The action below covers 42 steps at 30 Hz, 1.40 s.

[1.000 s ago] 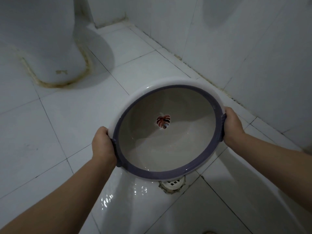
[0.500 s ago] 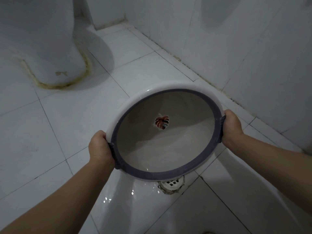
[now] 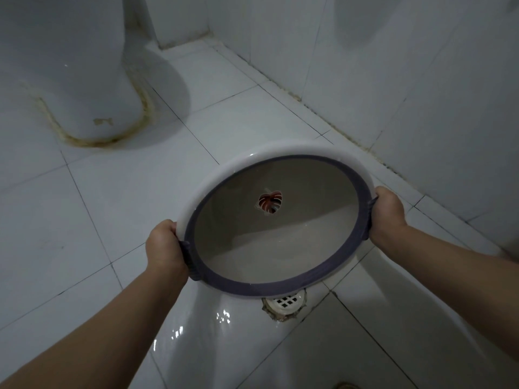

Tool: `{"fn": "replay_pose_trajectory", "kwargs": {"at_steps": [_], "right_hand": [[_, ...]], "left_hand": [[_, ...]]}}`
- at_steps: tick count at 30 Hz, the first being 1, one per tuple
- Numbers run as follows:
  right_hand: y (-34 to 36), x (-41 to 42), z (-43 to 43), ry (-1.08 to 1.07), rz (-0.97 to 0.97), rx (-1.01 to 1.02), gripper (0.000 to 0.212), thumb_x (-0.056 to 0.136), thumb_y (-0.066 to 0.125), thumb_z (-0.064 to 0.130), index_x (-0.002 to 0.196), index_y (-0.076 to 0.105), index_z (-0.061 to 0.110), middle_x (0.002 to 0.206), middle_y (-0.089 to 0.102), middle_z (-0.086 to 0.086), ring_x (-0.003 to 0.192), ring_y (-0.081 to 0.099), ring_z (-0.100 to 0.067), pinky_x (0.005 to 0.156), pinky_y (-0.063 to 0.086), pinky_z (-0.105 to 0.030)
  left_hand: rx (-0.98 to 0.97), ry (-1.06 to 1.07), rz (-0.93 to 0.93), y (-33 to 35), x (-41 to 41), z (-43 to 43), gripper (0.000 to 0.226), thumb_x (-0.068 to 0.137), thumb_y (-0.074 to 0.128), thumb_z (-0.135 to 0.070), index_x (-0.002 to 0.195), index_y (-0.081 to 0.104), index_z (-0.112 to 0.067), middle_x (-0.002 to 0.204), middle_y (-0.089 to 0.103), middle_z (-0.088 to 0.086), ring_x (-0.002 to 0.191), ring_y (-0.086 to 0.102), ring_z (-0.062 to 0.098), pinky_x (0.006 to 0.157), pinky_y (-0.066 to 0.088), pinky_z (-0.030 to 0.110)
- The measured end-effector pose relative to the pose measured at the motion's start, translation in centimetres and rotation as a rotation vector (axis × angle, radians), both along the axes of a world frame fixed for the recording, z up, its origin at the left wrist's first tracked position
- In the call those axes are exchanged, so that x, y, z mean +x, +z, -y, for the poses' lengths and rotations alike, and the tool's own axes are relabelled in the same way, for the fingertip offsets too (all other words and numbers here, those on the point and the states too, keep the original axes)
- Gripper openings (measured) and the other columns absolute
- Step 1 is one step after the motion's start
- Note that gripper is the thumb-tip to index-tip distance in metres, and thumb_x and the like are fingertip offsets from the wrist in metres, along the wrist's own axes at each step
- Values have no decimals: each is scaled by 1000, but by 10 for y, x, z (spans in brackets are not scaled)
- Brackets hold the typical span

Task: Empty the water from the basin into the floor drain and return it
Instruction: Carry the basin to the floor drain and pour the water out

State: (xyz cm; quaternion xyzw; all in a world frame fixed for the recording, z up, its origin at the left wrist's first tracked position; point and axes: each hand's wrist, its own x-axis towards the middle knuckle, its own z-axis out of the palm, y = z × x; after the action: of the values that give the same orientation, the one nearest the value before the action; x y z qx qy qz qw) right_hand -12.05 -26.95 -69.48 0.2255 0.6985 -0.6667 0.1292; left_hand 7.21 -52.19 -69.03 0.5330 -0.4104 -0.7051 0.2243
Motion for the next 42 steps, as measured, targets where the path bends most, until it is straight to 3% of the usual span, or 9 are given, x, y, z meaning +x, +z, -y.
{"fn": "replay_pose_trajectory", "kwargs": {"at_steps": [8,13,16,21,28,31,34,39,42], "right_hand": [[1,4,-2,-13,-4,-19,25,79,39,16,55,41,14,56,41,-5,52,40,-23,54,34,-30],[4,5,-3,10,-39,14,23,73,40,17,50,39,16,47,41,-3,49,39,-23,52,35,-30],[7,5,-4,24,-73,31,19,70,40,18,51,42,18,48,45,-3,51,43,-23,54,38,-31],[10,10,-10,31,-137,45,10,63,40,21,54,42,18,56,43,-7,55,42,-23,53,35,-30],[11,17,-18,39,-204,57,11,59,41,23,52,48,18,61,45,-9,67,44,-25,63,35,-38],[15,18,-20,51,-231,48,24,62,42,21,41,54,20,48,54,-3,59,46,-25,59,38,-36],[17,21,-21,69,-249,49,27,59,42,23,35,55,20,40,52,7,58,46,-25,58,37,-35],[17,27,-26,105,-299,43,28,57,42,20,30,50,23,33,44,14,39,43,-9,52,31,-27],[14,30,-30,138,-353,52,27,58,42,19,32,49,24,35,40,14,38,37,-7,48,30,-22]], "left_hand": [[-37,-7,-20,-1,3,0,54,71,35,-5,18,31,-15,22,34,-8,20,33,6,30,25,4],[-39,13,-3,-1,6,0,46,72,37,-7,27,37,-17,24,37,-8,24,38,7,31,27,7],[-15,25,4,-2,7,1,25,71,40,-9,46,40,-12,28,43,-7,41,43,16,40,34,20],[-26,24,-15,-6,7,2,36,70,40,-9,35,36,-16,26,37,-9,38,38,15,40,29,23],[-45,-7,-10,-13,10,2,24,71,41,-12,47,42,-13,35,46,-5,51,38,20,48,31,30],[-31,-6,-15,-13,9,-1,26,74,41,-11,50,48,-12,43,51,0,53,42,20,50,35,29],[-42,4,9,-15,9,-1,22,74,41,-10,53,43,-13,58,42,6,55,37,20,51,31,31],[-29,17,-7,-16,8,0,23,75,42,-8,53,42,-14,59,41,5,54,37,19,52,30,30],[-17,30,-17,-18,9,-1,25,76,42,-7,52,43,-14,54,44,3,53,38,18,51,31,29]]}}
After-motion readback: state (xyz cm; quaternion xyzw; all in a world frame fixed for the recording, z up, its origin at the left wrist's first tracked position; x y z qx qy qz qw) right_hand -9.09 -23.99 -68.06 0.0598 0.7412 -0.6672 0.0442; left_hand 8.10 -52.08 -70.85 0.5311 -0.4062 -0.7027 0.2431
